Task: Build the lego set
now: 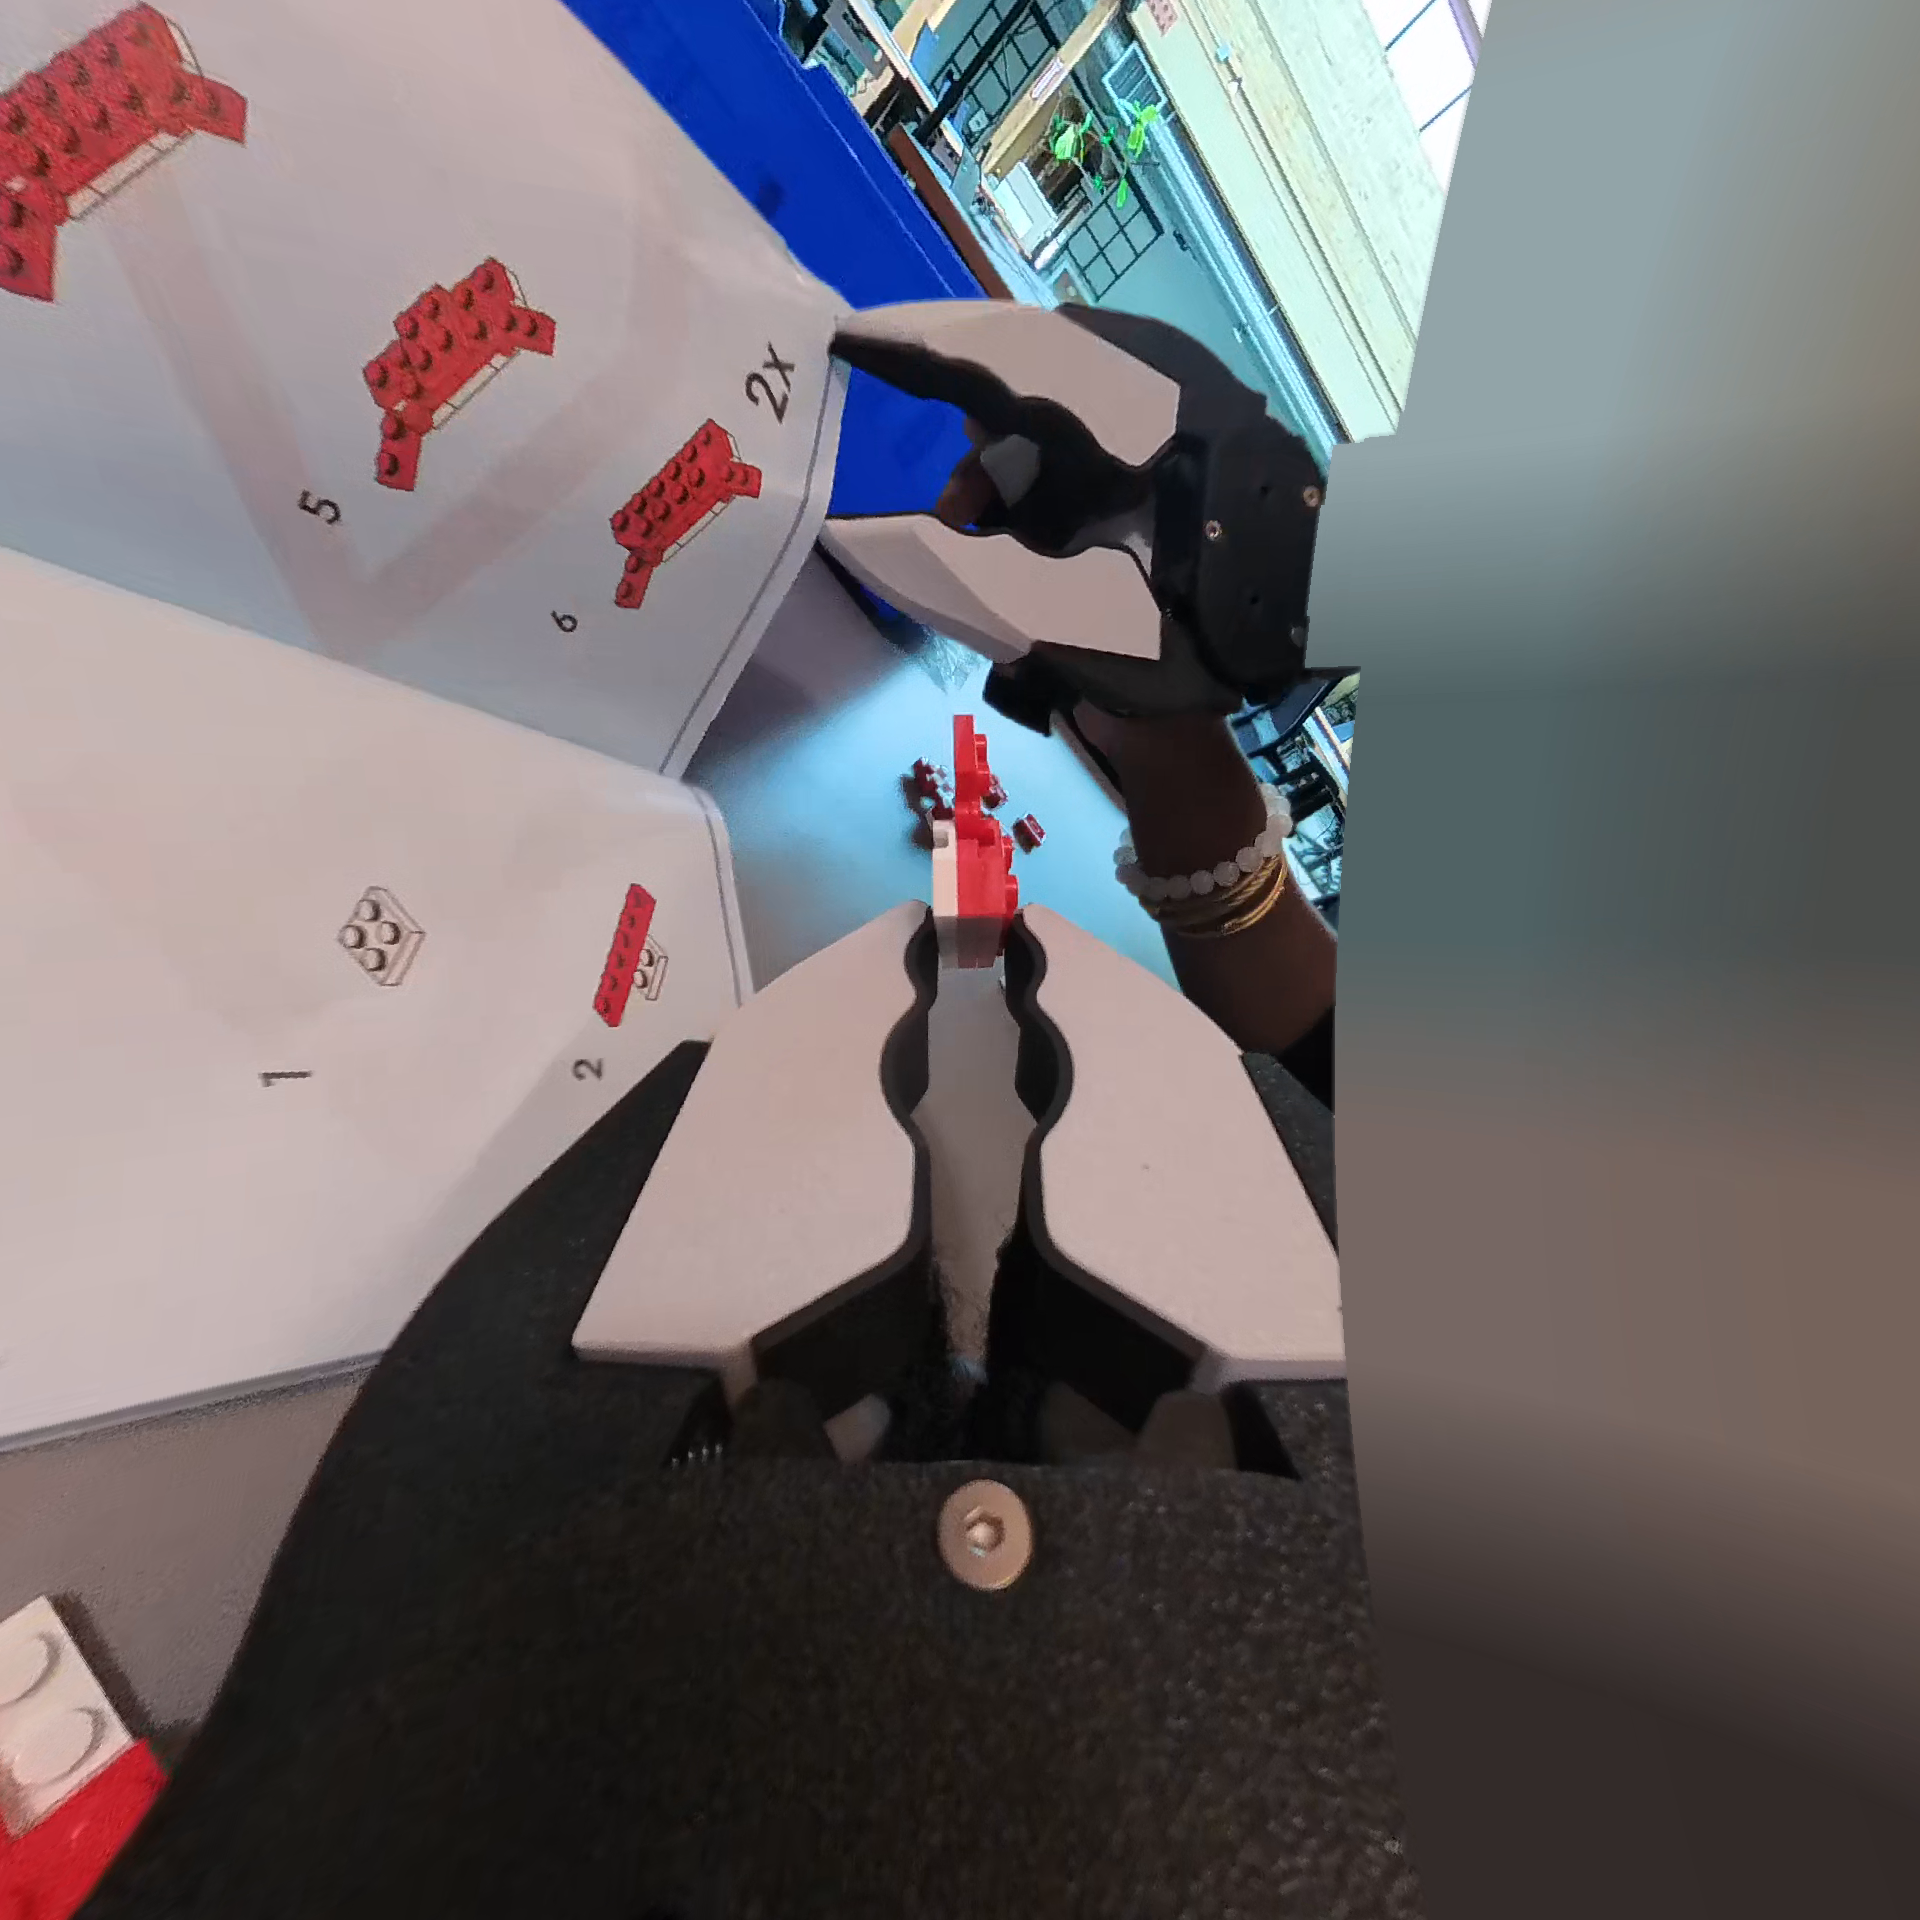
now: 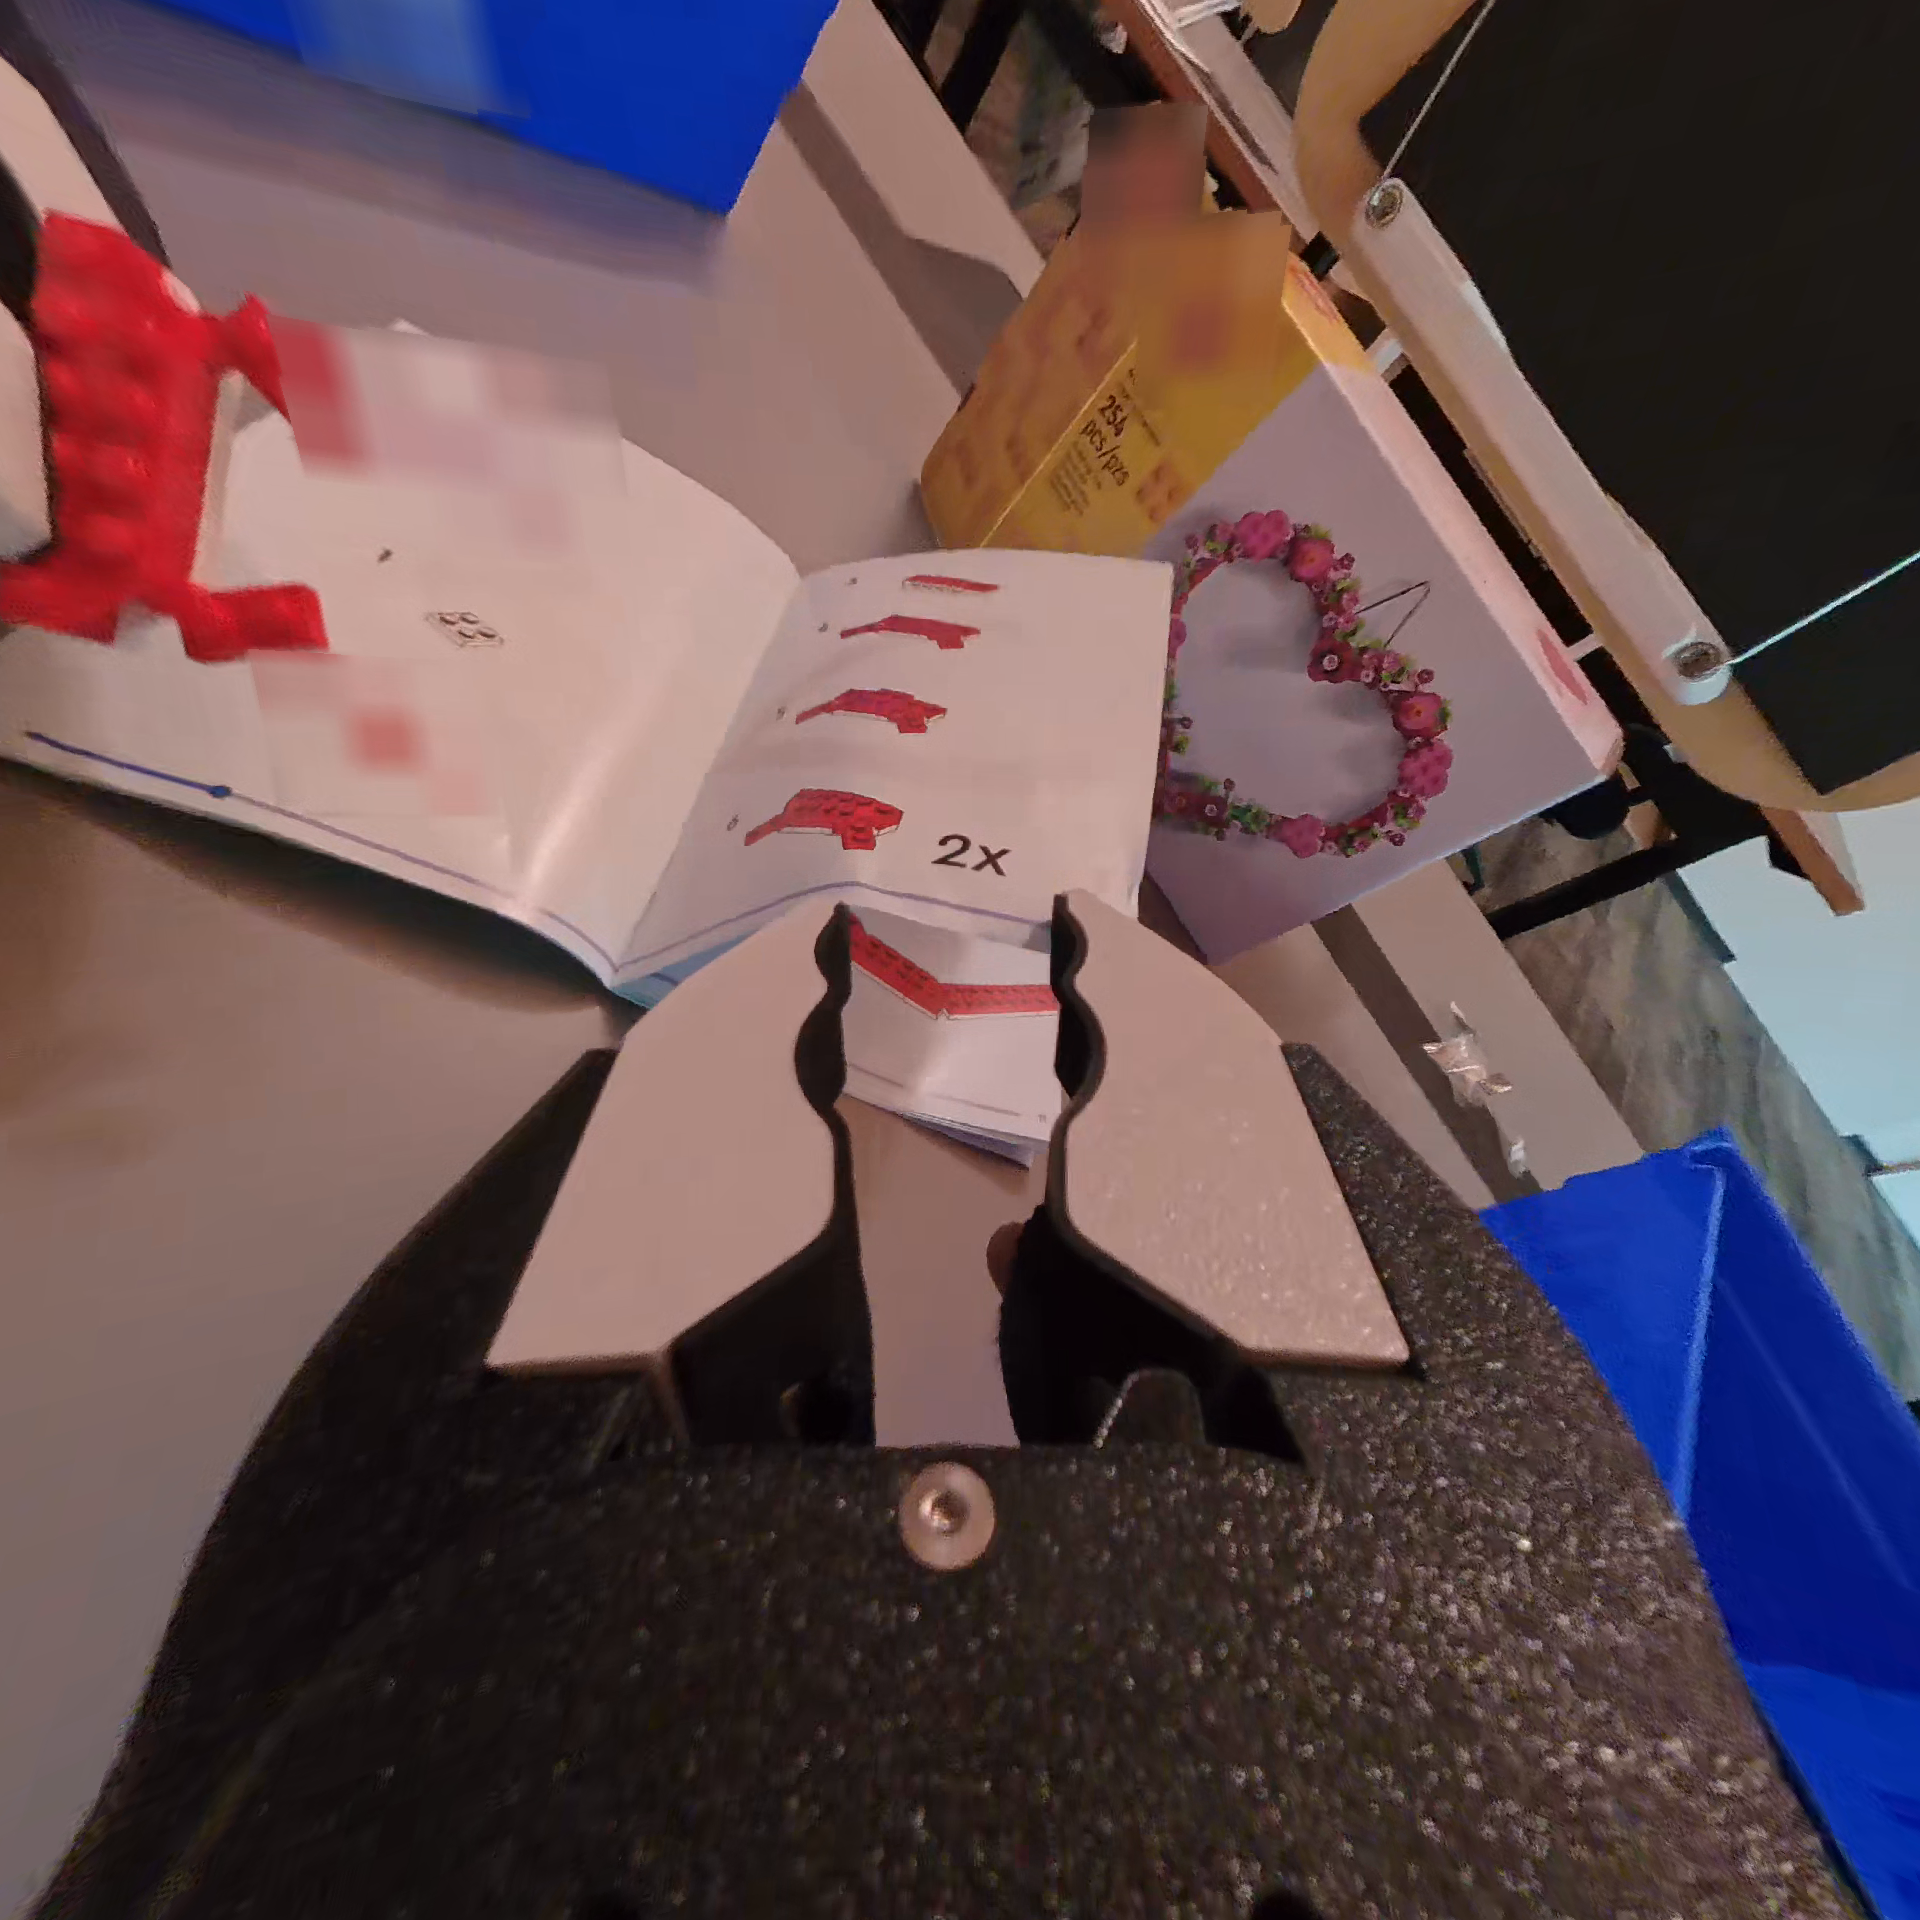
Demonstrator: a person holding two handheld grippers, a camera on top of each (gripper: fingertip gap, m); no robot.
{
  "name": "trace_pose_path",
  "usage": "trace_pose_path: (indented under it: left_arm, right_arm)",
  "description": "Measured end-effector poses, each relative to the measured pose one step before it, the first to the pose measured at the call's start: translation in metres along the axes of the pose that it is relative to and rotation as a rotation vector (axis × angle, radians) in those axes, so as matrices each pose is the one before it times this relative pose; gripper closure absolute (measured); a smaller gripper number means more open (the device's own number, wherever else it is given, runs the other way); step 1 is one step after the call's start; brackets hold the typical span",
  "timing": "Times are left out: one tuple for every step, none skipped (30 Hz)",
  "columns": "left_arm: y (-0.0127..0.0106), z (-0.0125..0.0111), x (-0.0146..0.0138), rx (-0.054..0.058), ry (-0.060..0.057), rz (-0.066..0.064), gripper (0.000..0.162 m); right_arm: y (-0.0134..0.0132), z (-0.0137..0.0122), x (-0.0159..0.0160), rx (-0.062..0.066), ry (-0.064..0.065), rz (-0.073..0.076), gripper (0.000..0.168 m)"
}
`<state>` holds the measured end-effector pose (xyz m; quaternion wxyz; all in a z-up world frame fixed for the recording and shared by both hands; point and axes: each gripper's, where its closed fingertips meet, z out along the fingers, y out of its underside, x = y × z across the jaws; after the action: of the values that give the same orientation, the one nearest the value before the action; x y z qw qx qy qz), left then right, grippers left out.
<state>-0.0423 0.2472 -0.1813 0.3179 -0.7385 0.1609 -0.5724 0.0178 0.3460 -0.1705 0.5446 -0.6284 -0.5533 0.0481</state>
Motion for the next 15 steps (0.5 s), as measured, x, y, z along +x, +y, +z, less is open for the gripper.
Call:
trace_pose_path:
  left_arm:
    - [-0.00002, 0.00020, 0.00010, -0.0002, 0.0010, 0.0004, 0.150]
    - [0.00016, 0.00015, -0.00007, -0.0002, 0.0008, -0.0011, 0.151]
    - [0.00018, 0.00004, -0.00002, -0.0005, 0.0012, -0.0016, 0.151]
    - [0.00016, 0.00024, -0.00003, -0.0007, 0.0011, -0.0015, 0.150]
    - [0.00023, 0.00006, -0.00003, -0.0012, 0.0004, -0.0014, 0.150]
    - [0.00024, 0.00016, -0.00003, -0.0012, 0.0007, -0.0004, 0.150]
    - [0.00019, 0.00023, 0.00004, -0.0013, 0.0007, -0.0001, 0.151]
    - [0.00033, 0.00016, -0.00011, -0.0014, 0.0004, -0.0009, 0.150]
    - [0.00024, 0.00020, -0.00009, -0.0013, 0.0008, -0.0014, 0.150]
    - [0.00024, 0.00030, 0.00006, -0.0012, 0.0017, -0.0015, 0.150]
    - [0.00030, 0.00019, 0.00038, -0.0015, 0.0024, -0.0007, 0.151]
    - [0.00024, 0.00009, 0.00035, -0.0011, 0.0019, 0.0003, 0.151]
    - [-0.00007, -0.00005, 0.00023, 0.0001, 0.0007, 0.0009, 0.151]
    - [-0.00032, -0.00011, -0.00003, 0.0018, -0.0009, 0.0011, 0.150]
    - [-0.00053, -0.00039, 0.00020, 0.0028, 0.0000, 0.0010, 0.151]
  right_arm:
    - [-0.00110, 0.00106, -0.00152, 0.0074, -0.0028, 0.0141, 0.131]
    - [-0.00097, 0.00064, 0.00031, 0.0066, 0.0104, 0.0037, 0.131]
    - [-0.00181, 0.00019, -0.00003, 0.0107, 0.0087, -0.0056, 0.131]
    - [-0.00310, -0.00039, -0.00030, 0.0178, 0.0095, -0.0145, 0.131]
    - [-0.00402, -0.00107, 0.00174, 0.0203, 0.0281, -0.0202, 0.131]
    - [-0.00433, -0.00144, 0.00329, 0.0183, 0.0415, -0.0268, 0.131]
    - [-0.00481, -0.00178, 0.00447, 0.0191, 0.0523, -0.0323, 0.129]
    - [-0.00551, -0.00191, 0.00501, 0.0243, 0.0591, -0.0332, 0.127]
    - [-0.00553, -0.00140, 0.00340, 0.0261, 0.0504, -0.0288, 0.124]
    - [-0.00404, -0.00023, -0.00008, 0.0176, 0.0263, -0.0228, 0.123]
    - [-0.00170, 0.00090, -0.00337, 0.0030, 0.0021, -0.0107, 0.122]
    - [0.00044, 0.00188, -0.00593, -0.0087, -0.0185, 0.0055, 0.121]
    - [0.00134, 0.00228, -0.00650, -0.0123, -0.0272, 0.0232, 0.121]
    - [0.00114, 0.00220, -0.00669, -0.0065, -0.0321, 0.0370, 0.120]
    - [0.00036, 0.00187, -0.00660, -0.0005, -0.0368, 0.0435, 0.121]
